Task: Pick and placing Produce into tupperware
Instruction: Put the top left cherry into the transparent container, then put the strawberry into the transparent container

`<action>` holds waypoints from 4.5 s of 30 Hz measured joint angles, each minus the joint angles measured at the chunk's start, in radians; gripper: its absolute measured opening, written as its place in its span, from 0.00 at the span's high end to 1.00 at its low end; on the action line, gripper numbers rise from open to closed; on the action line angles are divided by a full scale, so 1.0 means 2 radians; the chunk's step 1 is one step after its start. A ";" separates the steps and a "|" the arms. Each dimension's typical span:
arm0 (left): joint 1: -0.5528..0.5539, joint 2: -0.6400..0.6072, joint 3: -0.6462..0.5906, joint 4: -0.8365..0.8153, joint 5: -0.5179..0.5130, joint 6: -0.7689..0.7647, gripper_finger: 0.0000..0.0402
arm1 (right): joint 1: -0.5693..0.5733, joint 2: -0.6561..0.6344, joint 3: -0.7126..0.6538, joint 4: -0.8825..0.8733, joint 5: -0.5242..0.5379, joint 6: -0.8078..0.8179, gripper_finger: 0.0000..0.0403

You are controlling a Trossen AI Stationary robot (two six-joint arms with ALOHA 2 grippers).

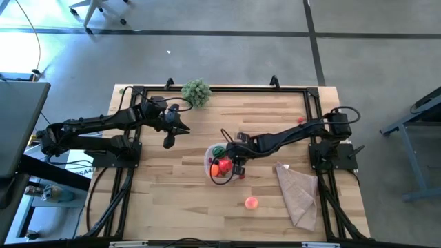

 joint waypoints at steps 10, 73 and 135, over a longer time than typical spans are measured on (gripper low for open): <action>0.000 0.000 0.000 0.000 0.000 0.000 0.87 | -0.003 0.000 0.000 0.002 0.000 -0.007 0.65; 0.000 0.000 0.000 0.000 0.000 0.000 0.87 | -0.074 -0.156 -0.296 0.321 0.026 -0.040 0.53; 0.000 0.000 0.000 0.000 0.000 0.000 0.87 | -0.104 -0.060 -0.254 0.327 -0.026 -0.056 0.66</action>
